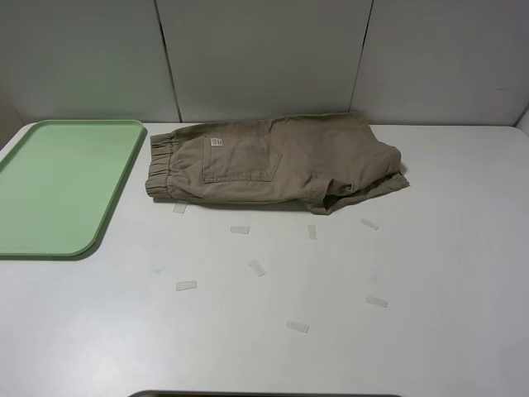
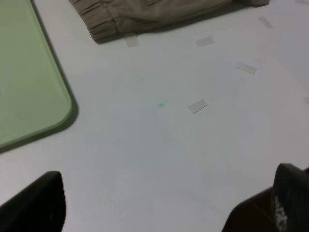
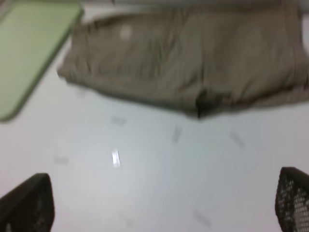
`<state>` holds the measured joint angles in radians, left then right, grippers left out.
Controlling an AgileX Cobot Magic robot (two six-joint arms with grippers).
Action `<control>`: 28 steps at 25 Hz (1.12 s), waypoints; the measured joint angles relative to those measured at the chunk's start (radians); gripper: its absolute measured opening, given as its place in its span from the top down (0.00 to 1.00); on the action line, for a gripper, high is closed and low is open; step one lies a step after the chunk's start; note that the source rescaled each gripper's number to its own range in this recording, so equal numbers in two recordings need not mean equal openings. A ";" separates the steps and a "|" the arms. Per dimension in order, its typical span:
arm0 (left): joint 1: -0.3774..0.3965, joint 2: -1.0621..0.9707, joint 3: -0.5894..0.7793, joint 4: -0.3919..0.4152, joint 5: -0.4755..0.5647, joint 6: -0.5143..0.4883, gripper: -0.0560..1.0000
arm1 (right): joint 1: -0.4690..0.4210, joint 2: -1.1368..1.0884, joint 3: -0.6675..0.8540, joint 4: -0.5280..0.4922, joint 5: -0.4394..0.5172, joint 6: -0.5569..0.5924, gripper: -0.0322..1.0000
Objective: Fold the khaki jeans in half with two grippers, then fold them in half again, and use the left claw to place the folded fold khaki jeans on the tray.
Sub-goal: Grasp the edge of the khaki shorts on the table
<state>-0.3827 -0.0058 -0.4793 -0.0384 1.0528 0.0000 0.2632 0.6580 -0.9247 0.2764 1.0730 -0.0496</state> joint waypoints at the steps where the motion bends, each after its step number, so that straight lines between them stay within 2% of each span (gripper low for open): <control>1: 0.000 0.000 0.000 0.000 0.000 0.000 0.15 | 0.000 0.029 0.000 0.000 0.005 0.000 0.00; 13: 0.000 0.000 0.000 0.000 0.000 0.000 0.15 | 0.000 0.273 0.000 0.005 -0.041 -0.073 0.00; 16: 0.000 0.000 0.000 0.000 0.000 0.000 0.15 | 0.000 0.325 0.000 0.033 -0.091 -0.097 0.00; 19: 0.000 0.000 0.000 0.000 0.000 0.000 0.15 | 0.000 0.419 0.000 0.086 -0.195 -0.158 0.00; 22: 0.000 0.000 0.000 0.000 0.000 0.000 0.15 | -0.007 0.490 0.000 0.091 -0.280 -0.177 0.00; 25: 0.000 0.000 0.000 0.000 0.000 0.000 0.15 | -0.050 0.566 -0.001 0.088 -0.338 -0.180 0.00; 28: 0.000 0.000 0.000 0.000 0.000 0.000 0.15 | -0.111 0.653 -0.005 0.087 -0.353 -0.190 0.00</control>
<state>-0.3827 -0.0058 -0.4793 -0.0384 1.0528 0.0000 0.1523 1.3112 -0.9299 0.3632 0.7195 -0.2395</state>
